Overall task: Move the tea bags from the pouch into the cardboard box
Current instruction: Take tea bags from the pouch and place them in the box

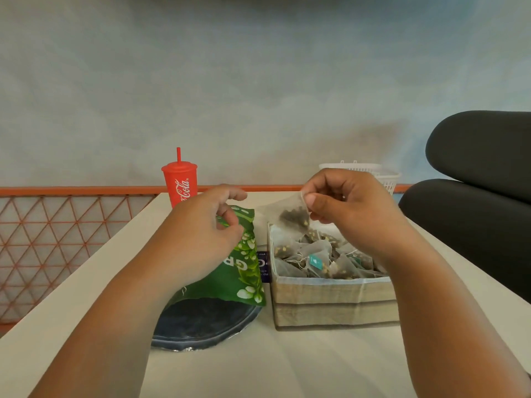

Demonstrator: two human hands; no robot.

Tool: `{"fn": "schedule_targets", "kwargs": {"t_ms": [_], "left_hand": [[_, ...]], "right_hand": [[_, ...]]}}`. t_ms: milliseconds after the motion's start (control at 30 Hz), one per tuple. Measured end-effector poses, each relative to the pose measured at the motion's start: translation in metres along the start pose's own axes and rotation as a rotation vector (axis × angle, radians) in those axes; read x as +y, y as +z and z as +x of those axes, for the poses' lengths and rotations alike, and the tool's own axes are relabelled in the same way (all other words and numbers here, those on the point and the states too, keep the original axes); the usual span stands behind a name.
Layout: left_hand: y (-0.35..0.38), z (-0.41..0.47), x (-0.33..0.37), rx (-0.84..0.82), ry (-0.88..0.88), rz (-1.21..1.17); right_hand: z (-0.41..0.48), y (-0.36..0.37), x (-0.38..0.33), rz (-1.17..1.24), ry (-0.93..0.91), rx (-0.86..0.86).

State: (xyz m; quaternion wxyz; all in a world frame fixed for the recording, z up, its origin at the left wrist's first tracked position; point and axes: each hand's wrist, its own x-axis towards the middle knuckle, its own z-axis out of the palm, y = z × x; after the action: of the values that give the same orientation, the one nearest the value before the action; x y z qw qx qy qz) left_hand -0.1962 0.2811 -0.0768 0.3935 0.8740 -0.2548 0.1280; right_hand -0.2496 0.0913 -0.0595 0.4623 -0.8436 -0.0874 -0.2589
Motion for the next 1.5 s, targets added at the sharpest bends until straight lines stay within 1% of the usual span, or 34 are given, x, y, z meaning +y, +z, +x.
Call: {"fn": "schedule_targets", "kwargs": {"t_ms": [67, 133, 167, 233, 300, 367, 433, 500, 600, 667, 833, 933, 1033, 1167, 1233, 1300, 1367, 1433, 1500], "left_hand": [[0.000, 0.001, -0.006, -0.140, -0.026, 0.207], [0.000, 0.001, -0.013, -0.319, -0.043, 0.365], [0.000, 0.001, -0.016, -0.394, -0.065, 0.409], [0.001, 0.001, -0.020, -0.499, -0.124, 0.455], [0.004, 0.001, -0.023, -0.559, -0.179, 0.486], [0.008, 0.001, -0.026, -0.607, -0.219, 0.564], [0.012, 0.001, -0.029, -0.644, -0.246, 0.653], [0.015, 0.001, -0.031, -0.656, -0.265, 0.700], [0.017, 0.001, -0.034, -0.619, -0.259, 0.693], [0.017, 0.002, -0.035, -0.557, -0.218, 0.658], [0.011, 0.002, -0.034, -0.329, -0.073, 0.594], [0.006, 0.002, -0.027, -0.173, -0.001, 0.578], [0.001, 0.005, -0.021, -0.017, 0.057, 0.506], [-0.003, 0.007, -0.018, 0.153, 0.143, 0.371], [-0.004, 0.007, -0.017, 0.214, 0.174, 0.345], [-0.006, 0.006, -0.014, 0.243, 0.203, 0.304], [-0.008, 0.006, -0.011, 0.258, 0.206, 0.255], [-0.009, 0.004, -0.009, 0.262, 0.180, 0.230], [-0.011, 0.003, -0.007, 0.262, 0.155, 0.199]], "right_hand": [[0.001, -0.009, 0.007, -0.152, 0.016, 0.028], [0.003, -0.019, 0.015, -0.364, 0.042, 0.010], [0.003, -0.024, 0.020, -0.466, 0.056, 0.004], [0.004, -0.033, 0.030, -0.591, 0.094, 0.015], [0.004, -0.041, 0.040, -0.657, 0.147, -0.008], [0.003, -0.047, 0.048, -0.695, 0.221, -0.088], [0.002, -0.050, 0.053, -0.696, 0.290, -0.159], [0.002, -0.050, 0.055, -0.690, 0.321, -0.202], [0.002, -0.048, 0.057, -0.684, 0.331, -0.271], [0.001, -0.045, 0.059, -0.690, 0.349, -0.314], [0.004, -0.036, 0.060, -0.700, 0.311, -0.270], [0.006, -0.026, 0.053, -0.680, 0.230, -0.264], [0.006, -0.014, 0.040, -0.582, 0.140, -0.262], [0.002, 0.005, 0.012, -0.327, 0.020, -0.254], [-0.001, 0.015, -0.001, -0.248, -0.046, -0.279], [-0.004, 0.025, -0.008, -0.273, -0.094, -0.338], [-0.005, 0.032, -0.009, -0.377, -0.110, -0.389], [-0.005, 0.037, -0.008, -0.475, -0.107, -0.408], [-0.004, 0.037, -0.007, -0.524, -0.111, -0.390]]}}
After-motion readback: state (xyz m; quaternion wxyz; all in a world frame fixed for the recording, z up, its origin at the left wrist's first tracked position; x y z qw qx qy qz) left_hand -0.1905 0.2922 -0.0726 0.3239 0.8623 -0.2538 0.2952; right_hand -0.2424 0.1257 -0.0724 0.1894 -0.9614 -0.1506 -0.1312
